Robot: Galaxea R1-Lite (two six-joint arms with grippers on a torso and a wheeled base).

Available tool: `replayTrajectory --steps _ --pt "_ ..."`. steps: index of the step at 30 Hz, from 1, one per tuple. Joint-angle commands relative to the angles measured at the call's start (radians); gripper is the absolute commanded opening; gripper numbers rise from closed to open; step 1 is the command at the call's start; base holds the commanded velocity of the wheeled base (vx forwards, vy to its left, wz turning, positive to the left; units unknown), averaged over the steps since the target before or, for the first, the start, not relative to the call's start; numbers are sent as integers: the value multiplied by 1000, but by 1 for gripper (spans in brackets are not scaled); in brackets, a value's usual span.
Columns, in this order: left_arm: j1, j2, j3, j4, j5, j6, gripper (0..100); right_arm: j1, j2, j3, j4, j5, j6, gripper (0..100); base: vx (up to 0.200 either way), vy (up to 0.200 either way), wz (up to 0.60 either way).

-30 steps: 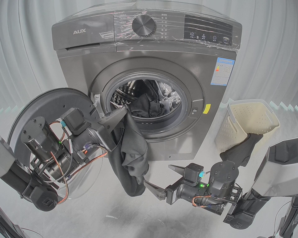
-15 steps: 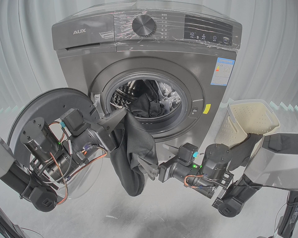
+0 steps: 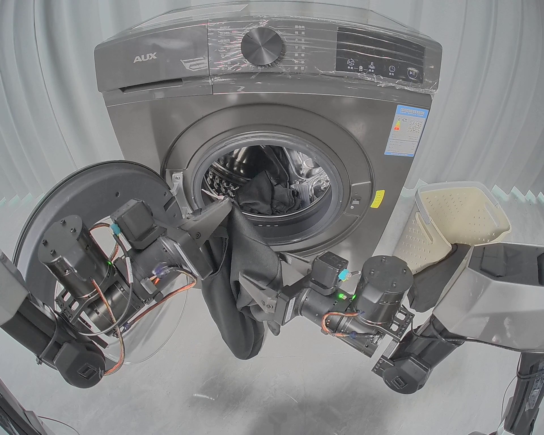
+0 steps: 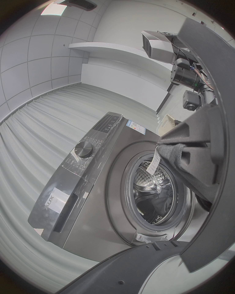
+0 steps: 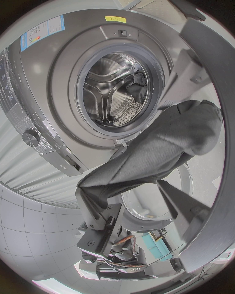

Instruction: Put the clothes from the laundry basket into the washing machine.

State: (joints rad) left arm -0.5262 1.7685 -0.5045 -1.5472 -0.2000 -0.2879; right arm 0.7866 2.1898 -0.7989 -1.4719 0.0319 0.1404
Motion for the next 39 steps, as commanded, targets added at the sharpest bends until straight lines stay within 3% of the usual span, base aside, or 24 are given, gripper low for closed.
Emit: replayTrajectory --steps 1,6,9,16,22,27,39 --pt "2 8 0 -1 1 -1 0 17 7 -5 -2 -1 1 0 0 0 0" --pt "9 12 -2 -1 1 -1 0 43 -22 14 -2 -9 5 0 0 0 0" --pt "28 26 -8 -1 1 -1 0 54 -67 55 -1 -49 10 0 0 0 0" --pt "38 29 -11 -1 1 -1 0 66 -140 129 -2 -53 13 0 0 0 0" --pt "41 43 -12 -1 1 6 0 99 -162 130 -15 -55 25 0 0 0 0" --pt "58 48 -12 -1 1 26 0 43 -174 139 -4 -90 25 0 0 0 0" --pt "49 35 -11 -1 1 26 0 -49 -269 198 18 -95 22 0 0 0 0"
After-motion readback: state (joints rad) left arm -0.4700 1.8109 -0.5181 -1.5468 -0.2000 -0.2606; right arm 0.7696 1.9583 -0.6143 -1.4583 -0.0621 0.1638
